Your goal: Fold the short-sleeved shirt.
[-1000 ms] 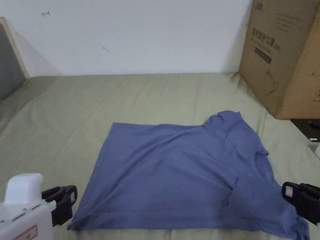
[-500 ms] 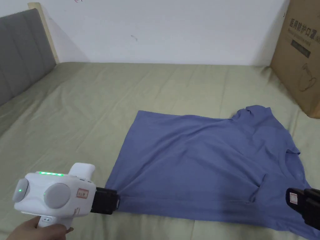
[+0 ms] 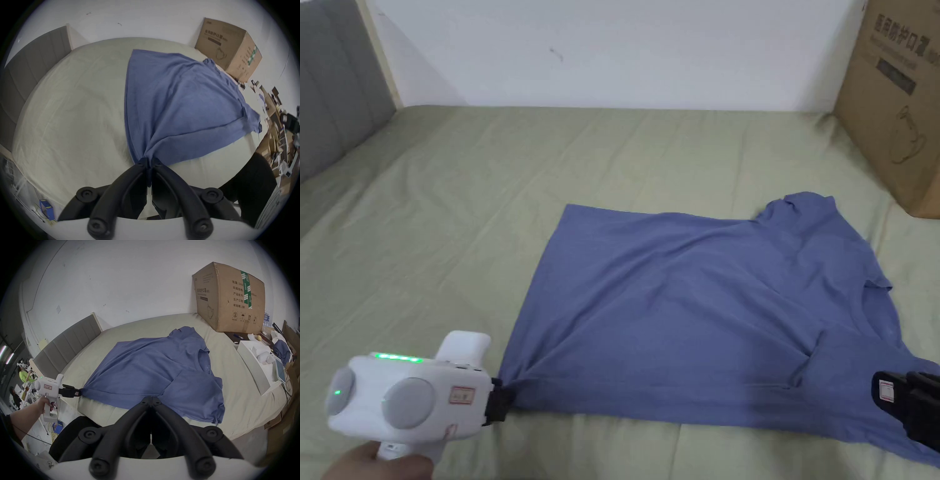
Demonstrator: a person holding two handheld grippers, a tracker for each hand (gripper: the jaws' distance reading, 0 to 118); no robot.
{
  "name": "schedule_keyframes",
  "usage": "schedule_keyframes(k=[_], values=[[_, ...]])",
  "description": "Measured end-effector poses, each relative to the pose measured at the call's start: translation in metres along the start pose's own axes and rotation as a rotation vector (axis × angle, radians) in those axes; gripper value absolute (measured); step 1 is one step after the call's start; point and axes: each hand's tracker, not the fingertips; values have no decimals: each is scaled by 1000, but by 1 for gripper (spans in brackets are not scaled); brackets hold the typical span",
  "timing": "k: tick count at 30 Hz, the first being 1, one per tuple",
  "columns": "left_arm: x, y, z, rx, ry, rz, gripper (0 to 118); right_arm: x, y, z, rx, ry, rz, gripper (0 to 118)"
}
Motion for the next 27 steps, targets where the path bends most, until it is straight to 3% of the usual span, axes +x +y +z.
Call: schedule_keyframes(k=[3, 4, 5, 6, 7, 8, 9, 10, 14, 16, 21, 22, 23, 24, 27], values=[[-3, 1, 11, 44, 21, 32, 2, 22, 0, -2, 4, -29, -27, 1], [-3, 0, 15, 65, 13, 44, 2, 33, 1, -5, 1, -39, -39, 16], [-4, 0, 18, 75, -9, 53, 2, 49, 1, -12, -28, -41, -59, 16], [0, 2, 24, 81, -17, 58, 2, 60, 1, -17, -68, -62, -79, 25], [3, 2, 27, 88, -15, 58, 2, 71, 1, -25, -98, -82, -95, 48], [4, 2, 29, 89, -20, 58, 2, 83, -1, -36, -161, -100, -108, 105], [7, 2, 30, 92, -23, 58, 2, 92, -3, -40, -212, -126, -122, 117], [10, 4, 32, 101, -23, 56, 2, 100, -4, -44, -164, -113, -123, 111], [19, 6, 35, 110, -30, 47, 2, 121, -25, -78, -340, -224, -131, 106], [22, 6, 34, 110, -37, 51, 2, 125, -33, -89, -375, -239, -106, 97], [26, 7, 29, 90, -40, 59, 2, 124, -40, -98, -409, -254, -34, 66], [25, 8, 27, 85, -37, 58, 2, 123, -40, -94, -382, -267, -19, 55], [26, 8, 28, 84, -31, 56, 2, 122, -38, -88, -332, -285, -1, 23], [26, 7, 28, 85, -28, 56, 2, 122, -36, -84, -314, -285, 5, 9], [23, 7, 35, 110, -36, 57, 2, 115, -33, -66, -257, -229, -1, 8]])
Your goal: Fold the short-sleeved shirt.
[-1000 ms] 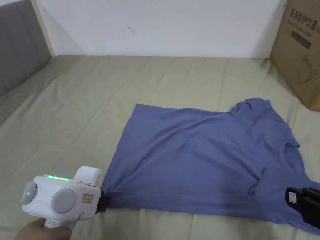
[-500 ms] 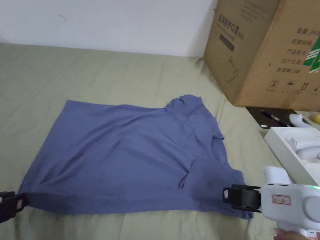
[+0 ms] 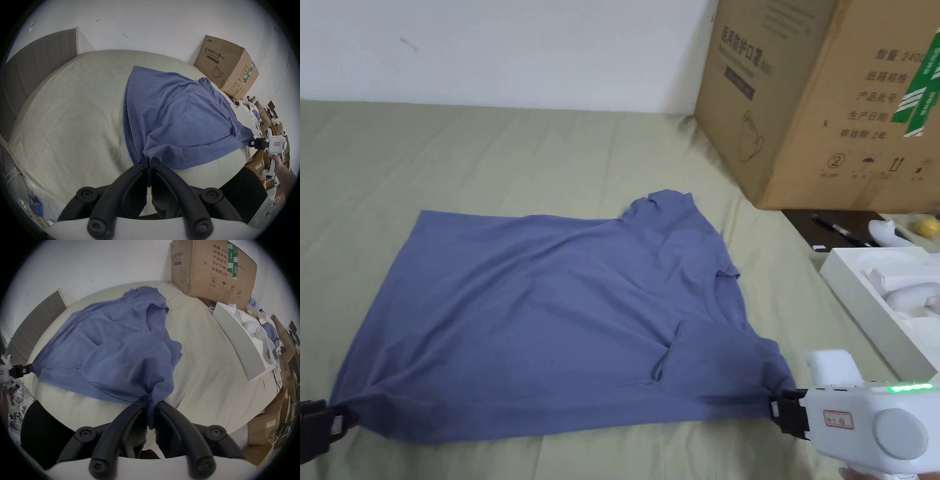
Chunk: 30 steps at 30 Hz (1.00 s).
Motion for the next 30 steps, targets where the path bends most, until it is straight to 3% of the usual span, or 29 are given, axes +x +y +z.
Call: schedule_keyframes(k=[4, 8, 18, 26, 30], values=[[-6, -2, 15, 43, -11, 48, 2, 0, -3, 20, 19, 5, 24, 8], [-11, -8, 27, 62, -15, 68, 2, 12, -7, 31, 32, 54, -34, 8], [-4, 5, 54, 54, -21, 27, 2, 11, -5, 74, 11, 78, -40, 8], [-9, 79, -15, -25, 11, 19, 2, 31, 88, 23, -117, 113, -127, 8], [-17, 112, -59, -53, 27, 62, 2, 44, 137, -20, -164, 140, -265, 8]])
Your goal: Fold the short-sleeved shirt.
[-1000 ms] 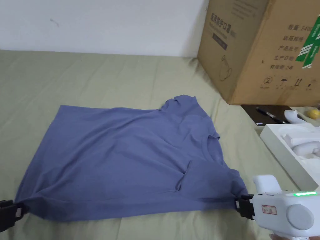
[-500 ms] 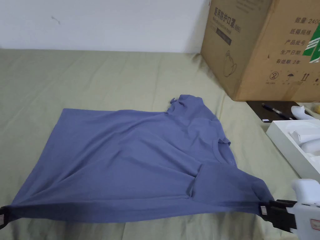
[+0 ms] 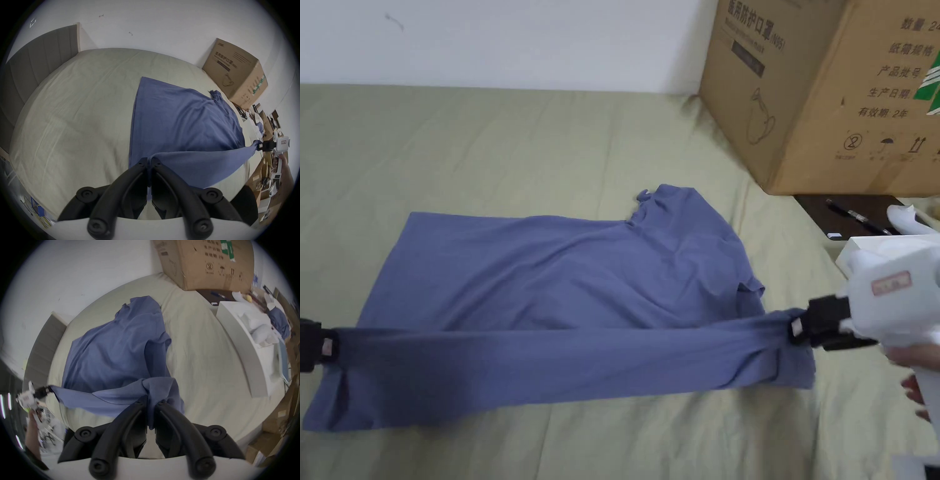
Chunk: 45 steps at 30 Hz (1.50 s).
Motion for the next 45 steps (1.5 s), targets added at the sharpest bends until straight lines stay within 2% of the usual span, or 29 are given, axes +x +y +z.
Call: schedule_keyframes(k=[5, 6, 7, 8, 9, 10, 11, 12, 13, 14, 19, 20, 21, 22, 23, 24, 25, 26, 27, 30, 33, 35, 36, 37, 38, 39, 40, 41, 45], values=[[-9, 25, -38, 7, 18, 75, 5, -5, 45, -49, -26, -36, -37, 8], [-10, 26, -42, 10, 17, 83, 12, -7, 48, -56, -24, -49, -35, 8], [-9, 27, -46, 18, 19, 89, 29, -10, 49, -64, -17, -66, -31, 13], [-9, 27, -49, 24, 20, 94, 29, -11, 49, -69, -7, -89, -29, 13], [-9, 26, -50, 40, 36, 103, 37, -12, 47, -72, 2, -103, -30, 18], [-10, 25, -51, 46, 34, 110, 56, -12, 43, -74, 37, -127, -30, 27], [-11, 23, -50, 54, 23, 122, 95, -12, 39, -73, 56, -129, -23, 55], [-11, 21, -47, 75, -1, 139, 115, -10, 35, -71, 63, -121, -23, 83], [-11, 17, -40, 120, -60, 145, 118, -9, 30, -67, 85, -105, -28, 103], [-11, 16, -35, 132, -66, 146, 117, -8, 24, -60, 120, -78, -33, 116], [9, -10, 5, 203, -81, 103, 117, -17, -22, 0, 316, 10, 0, 114], [16, -19, 17, 230, -105, 81, 115, -20, -36, 15, 352, 29, 11, 109], [22, -28, 27, 244, -114, 65, 107, -23, -49, 28, 388, 50, 15, 99], [29, -39, 40, 285, -113, 44, 88, -25, -66, 42, 432, 75, 20, 81], [35, -51, 52, 322, -110, 24, 42, -26, -80, 54, 464, 86, 17, 44], [40, -60, 60, 342, -96, 23, 8, -26, -90, 60, 481, 88, 15, 18], [46, -68, 66, 355, -44, 2, 0, -26, -100, 67, 472, 77, 11, 3], [48, -74, 72, 366, 0, -13, 0, -25, -107, 72, 475, 71, 6, 0], [48, -80, 79, 355, -46, 0, 0, -22, -112, 78, 479, 70, -6, 0], [49, -92, 96, 360, -82, 38, 0, -14, -110, 87, 460, 96, -22, 0], [52, -101, 106, 366, -79, 43, 0, -8, -92, 86, 412, -26, 47, 0], [55, -104, 108, 382, -61, 36, 0, 6, -66, 70, 266, 50, 27, 5], [56, -104, 107, 388, -54, 30, 0, 12, -55, 59, 205, 98, -4, 29], [56, -102, 104, 385, -45, 24, 0, 19, -44, 46, 158, 113, -45, 62], [56, -102, 102, 383, -41, 24, 0, 22, -39, 38, 142, 87, -74, 62], [56, -101, 100, 382, -37, 25, 0, 28, -32, 26, 116, 57, -124, 73], [56, -100, 98, 380, -36, 27, 0, 36, -25, 12, 70, 65, -163, 91], [56, -99, 95, 375, -31, 28, 0, 41, -21, 3, 69, 79, -194, 99], [55, -97, 88, 356, -7, 29, 0, 61, -10, -36, 15, 103, -366, 97]])
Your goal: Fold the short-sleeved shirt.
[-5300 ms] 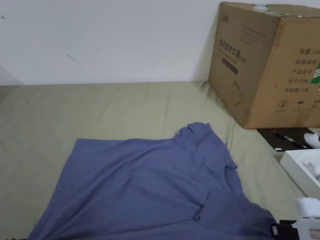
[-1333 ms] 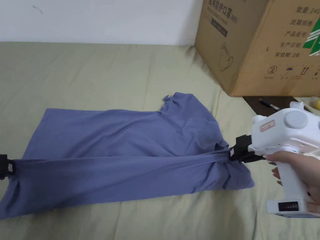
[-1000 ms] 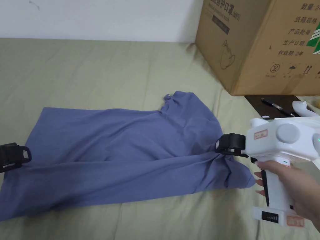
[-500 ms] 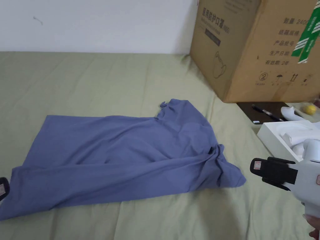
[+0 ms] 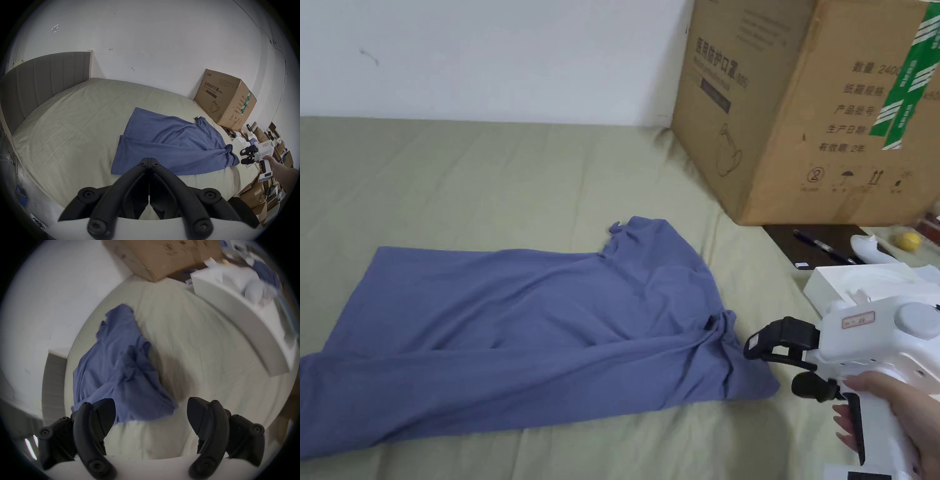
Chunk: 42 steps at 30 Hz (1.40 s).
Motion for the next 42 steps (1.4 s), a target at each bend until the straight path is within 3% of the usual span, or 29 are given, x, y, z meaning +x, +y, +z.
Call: schedule_keyframes(k=[3, 4, 6, 7, 12, 15, 16, 18, 19, 20, 25, 28, 30, 31, 34, 35, 37, 42], values=[[-3, -2, -10, -35, 15, -5, 0, 14, 3, -23, -71, 60, -130, 87], [-4, -3, -14, -47, 24, -7, 0, 15, 1, -27, -64, 80, -138, 72], [-7, -4, -20, -64, 33, -6, 0, 11, -3, -27, -41, 77, -106, 28], [-9, -5, -23, -73, 36, 0, 0, 8, -6, -23, 3, 60, -68, 14], [-25, 6, -46, -146, 32, 42, 0, -2, -11, -6, 52, 48, 31, 9], [-43, 23, -77, -326, 33, 78, 4, -11, -15, 3, 34, 49, 107, 9], [-51, 28, -87, -381, 41, 100, 15, -14, -17, 5, 30, 50, 134, 9], [-65, 32, -102, -396, 12, 140, 85, -20, -20, 6, 22, 48, 171, 9], [-70, 34, -109, -409, 21, 138, 110, -21, -20, 5, 19, 49, 182, 9], [-74, 33, -118, -409, 37, 126, 116, -24, -22, 3, 18, 48, 203, 9], [-78, 27, -154, -492, 207, -16, 116, -33, -29, -9, -3, 15, 251, 9], [-62, 15, -167, -553, 180, -90, 108, -35, -31, -12, -12, 17, 249, 9], [-45, 9, -175, -558, 198, -178, 83, -37, -33, -13, -13, 15, 255, 9], [-37, 6, -179, -562, 231, -236, 80, -36, -31, -15, -15, 12, 259, 9], [-23, 7, -177, -535, 209, -254, 33, -40, -32, -15, -14, -16, 305, 9], [-20, 9, -176, -521, 215, -257, 5, -40, -31, -16, -14, -24, 326, 9], [-22, 16, -170, -503, 165, -204, 4, -43, -32, -15, -15, -32, 355, 9], [-27, 26, -159, -470, 208, -253, 4, -48, -33, 2, 46, -44, 410, 9]])
